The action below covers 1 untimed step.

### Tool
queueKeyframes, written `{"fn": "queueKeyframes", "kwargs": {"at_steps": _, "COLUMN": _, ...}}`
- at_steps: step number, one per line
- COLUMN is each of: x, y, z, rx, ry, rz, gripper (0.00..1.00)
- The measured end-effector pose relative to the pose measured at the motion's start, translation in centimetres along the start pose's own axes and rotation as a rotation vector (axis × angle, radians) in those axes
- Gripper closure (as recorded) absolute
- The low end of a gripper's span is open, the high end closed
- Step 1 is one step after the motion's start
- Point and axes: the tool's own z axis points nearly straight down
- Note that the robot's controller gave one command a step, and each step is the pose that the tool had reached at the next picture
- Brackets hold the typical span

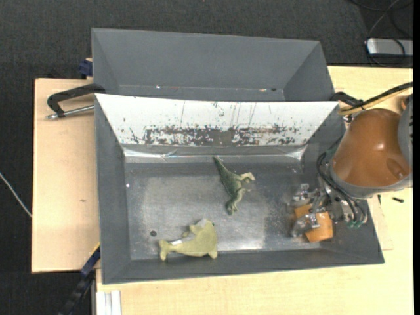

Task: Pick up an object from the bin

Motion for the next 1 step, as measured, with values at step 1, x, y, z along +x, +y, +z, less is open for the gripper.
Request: {"fn": "queueKeyframes", "kwargs": {"at_steps": 1, "x": -0.17, "y": 0.38, "z": -1.28, "rx": 0.009, "ry": -0.007, "rz": -0.002, "gripper": 1.0}}
